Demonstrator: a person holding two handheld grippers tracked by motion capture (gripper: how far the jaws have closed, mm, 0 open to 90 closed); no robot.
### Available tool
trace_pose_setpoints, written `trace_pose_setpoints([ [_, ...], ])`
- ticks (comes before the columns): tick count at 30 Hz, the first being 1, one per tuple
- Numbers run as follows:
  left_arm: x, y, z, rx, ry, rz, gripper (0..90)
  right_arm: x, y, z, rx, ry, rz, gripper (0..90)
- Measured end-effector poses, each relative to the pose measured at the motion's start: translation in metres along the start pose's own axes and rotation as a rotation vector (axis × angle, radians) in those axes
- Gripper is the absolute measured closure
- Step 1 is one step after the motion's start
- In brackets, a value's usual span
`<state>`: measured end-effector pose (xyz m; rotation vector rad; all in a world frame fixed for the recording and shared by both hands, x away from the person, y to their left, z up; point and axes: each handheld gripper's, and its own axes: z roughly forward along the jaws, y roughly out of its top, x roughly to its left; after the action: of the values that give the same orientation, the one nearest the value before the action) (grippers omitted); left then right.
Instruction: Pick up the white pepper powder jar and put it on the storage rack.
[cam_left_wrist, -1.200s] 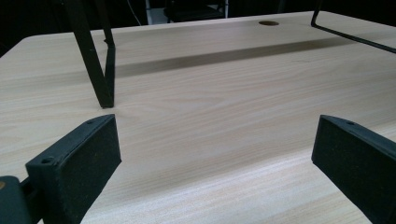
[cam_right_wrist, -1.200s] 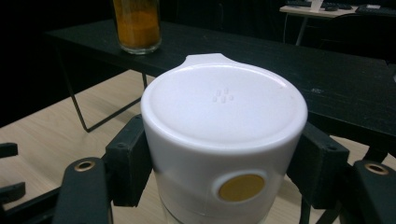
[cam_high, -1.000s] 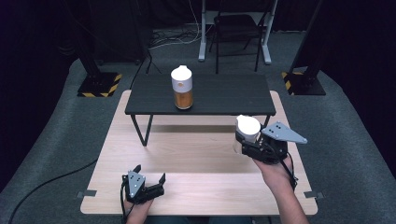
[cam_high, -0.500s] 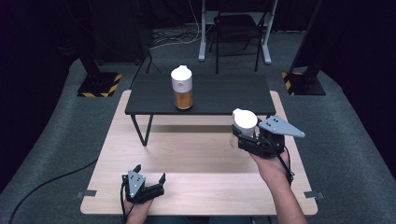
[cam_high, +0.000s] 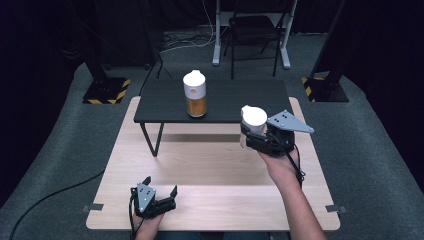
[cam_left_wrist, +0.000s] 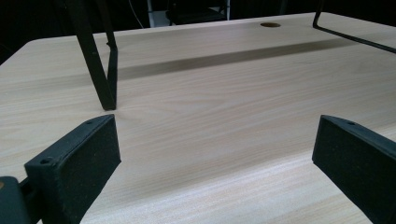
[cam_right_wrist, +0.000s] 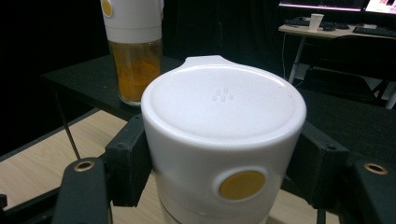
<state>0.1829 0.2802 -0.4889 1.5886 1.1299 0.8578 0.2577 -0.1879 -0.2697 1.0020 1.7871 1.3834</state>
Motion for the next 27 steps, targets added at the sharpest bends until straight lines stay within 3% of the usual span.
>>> trace_pose_setpoints([
  [12,0.000,0.000,0.000,0.000,-0.005,0.004,0.1,0.006,0.027,0.022,-0.044,-0.033,-0.001,30.0],
  [21,0.003,-0.001,0.000,-0.004,-0.013,-0.002,0.2,0.009,0.038,0.047,-0.074,-0.074,0.053,30.0],
  [27,0.003,0.001,0.000,0.003,-0.014,-0.003,0.1,0.015,0.048,0.063,-0.072,-0.101,0.045,30.0],
])
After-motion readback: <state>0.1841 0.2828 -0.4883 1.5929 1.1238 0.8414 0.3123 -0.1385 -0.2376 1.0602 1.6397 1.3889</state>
